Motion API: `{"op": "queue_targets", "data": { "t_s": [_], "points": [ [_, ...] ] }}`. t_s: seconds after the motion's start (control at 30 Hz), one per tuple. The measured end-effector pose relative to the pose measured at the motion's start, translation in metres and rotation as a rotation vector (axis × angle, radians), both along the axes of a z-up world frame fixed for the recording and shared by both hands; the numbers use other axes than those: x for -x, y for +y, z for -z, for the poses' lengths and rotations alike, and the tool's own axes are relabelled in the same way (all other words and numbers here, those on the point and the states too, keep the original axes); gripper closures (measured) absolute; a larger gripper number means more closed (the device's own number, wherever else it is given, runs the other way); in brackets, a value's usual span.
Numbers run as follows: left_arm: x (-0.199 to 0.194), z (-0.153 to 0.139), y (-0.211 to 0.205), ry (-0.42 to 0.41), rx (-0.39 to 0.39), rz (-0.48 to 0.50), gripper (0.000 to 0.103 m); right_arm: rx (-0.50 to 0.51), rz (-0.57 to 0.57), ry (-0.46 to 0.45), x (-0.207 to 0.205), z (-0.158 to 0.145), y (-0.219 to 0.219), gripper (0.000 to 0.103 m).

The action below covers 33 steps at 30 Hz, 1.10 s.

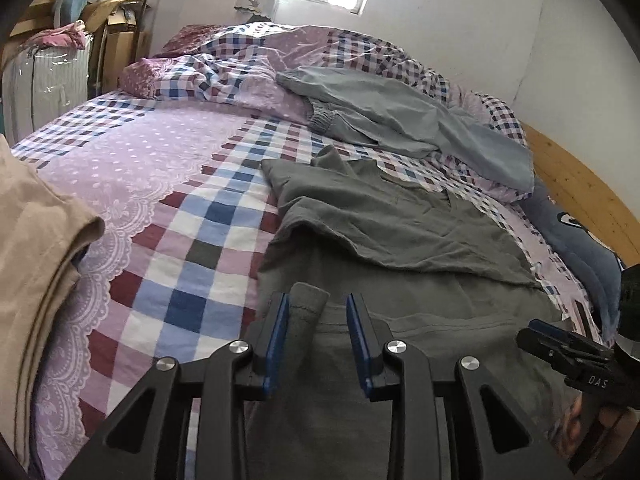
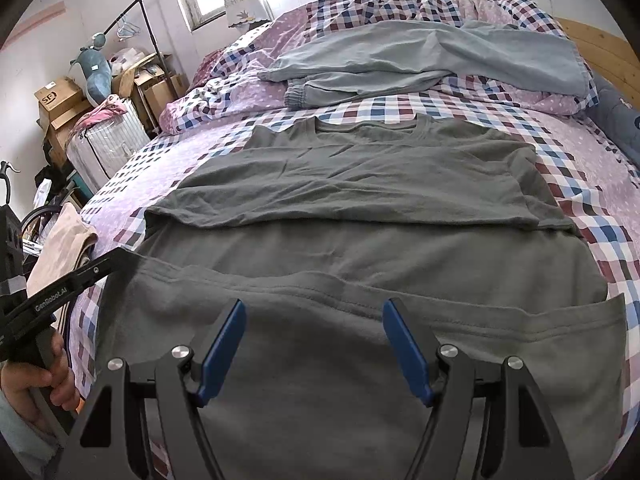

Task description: Fold clothes

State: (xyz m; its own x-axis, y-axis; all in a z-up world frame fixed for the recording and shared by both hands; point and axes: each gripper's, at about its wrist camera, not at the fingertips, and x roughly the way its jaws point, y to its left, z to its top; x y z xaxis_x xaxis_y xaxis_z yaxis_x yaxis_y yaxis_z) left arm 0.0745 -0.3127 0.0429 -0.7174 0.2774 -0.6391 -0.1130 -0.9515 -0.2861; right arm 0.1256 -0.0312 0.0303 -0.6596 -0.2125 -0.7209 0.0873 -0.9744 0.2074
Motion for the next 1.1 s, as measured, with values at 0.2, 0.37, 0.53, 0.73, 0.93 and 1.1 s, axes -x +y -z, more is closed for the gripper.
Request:
{"op": "queue_targets", "data": {
  "t_s": [0.2, 0.37, 0.53, 0.73, 0.93, 1.1],
  "points": [
    [0.005, 0.005, 0.005, -0.034, 0.019, 0.007, 0.071, 0.002, 0.001, 0.000, 0.000, 0.000, 0.001, 0.028],
    [0.013, 0.014, -0.005, -0.090, -0.023, -0.035, 0.071, 0.002, 0.000, 0.003, 0.000, -0.001, 0.001, 0.028],
    [0.018, 0.021, -0.029, -0.131, -0.190, -0.066, 0.071, -0.002, -0.001, 0.004, 0.001, -0.001, 0.000, 0.028],
    [0.022, 0.028, -0.048, -0.167, -0.352, -0.082, 0.074, -0.004, 0.000, 0.001, 0.001, 0.000, 0.000, 0.028],
    [0.022, 0.025, -0.046, -0.153, -0.353, -0.065, 0.079, -0.007, 0.002, 0.000, 0.001, 0.001, 0.000, 0.028],
    [0.023, 0.024, -0.047, -0.146, -0.357, -0.074, 0.086, -0.013, 0.000, -0.001, 0.002, 0.003, -0.001, 0.028]
  ]
}}
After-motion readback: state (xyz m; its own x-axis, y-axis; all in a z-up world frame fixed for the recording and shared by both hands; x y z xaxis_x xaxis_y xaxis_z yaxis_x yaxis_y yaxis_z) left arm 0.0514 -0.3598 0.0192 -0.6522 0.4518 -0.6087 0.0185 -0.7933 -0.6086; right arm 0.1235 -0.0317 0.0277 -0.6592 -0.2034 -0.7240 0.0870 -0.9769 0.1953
